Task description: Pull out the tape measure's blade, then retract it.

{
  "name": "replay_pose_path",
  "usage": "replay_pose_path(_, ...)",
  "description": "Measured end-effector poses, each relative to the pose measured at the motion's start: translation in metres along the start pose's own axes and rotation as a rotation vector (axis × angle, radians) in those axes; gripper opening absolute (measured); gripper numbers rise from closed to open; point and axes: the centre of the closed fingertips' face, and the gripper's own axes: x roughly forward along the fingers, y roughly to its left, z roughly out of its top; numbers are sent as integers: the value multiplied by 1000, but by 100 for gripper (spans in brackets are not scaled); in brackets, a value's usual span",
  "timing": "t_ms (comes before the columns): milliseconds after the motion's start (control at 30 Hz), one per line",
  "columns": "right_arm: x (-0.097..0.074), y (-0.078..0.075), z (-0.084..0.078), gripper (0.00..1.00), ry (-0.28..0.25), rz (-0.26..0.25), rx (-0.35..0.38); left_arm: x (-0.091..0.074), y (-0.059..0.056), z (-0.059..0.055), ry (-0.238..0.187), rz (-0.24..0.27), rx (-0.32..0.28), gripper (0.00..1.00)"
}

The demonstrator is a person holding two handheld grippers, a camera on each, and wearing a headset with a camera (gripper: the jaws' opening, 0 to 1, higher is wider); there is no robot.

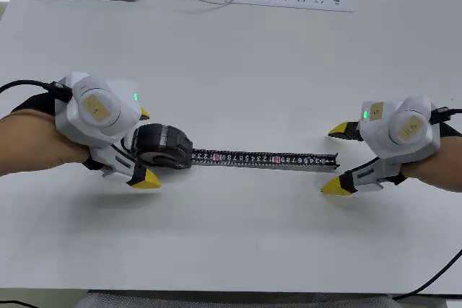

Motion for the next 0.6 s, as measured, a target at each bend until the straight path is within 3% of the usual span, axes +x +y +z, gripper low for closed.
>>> replay_pose_path(133,-1,0,2,61,-13,5,16,0,0,1,-14,0,-27,72)
replay_pose_path(267,-5,-2,13,61,-85,-1,97,-4,0,3,-40,5,-63,72)
replay_pose_path(333,-7,-1,17,61,-113,-6,120,-7,1,6,-77,16,-112,72)
replay_pose_path(600,-11,3,25,61,-189,-41,192,-22,3,8,-161,49,-208,71)
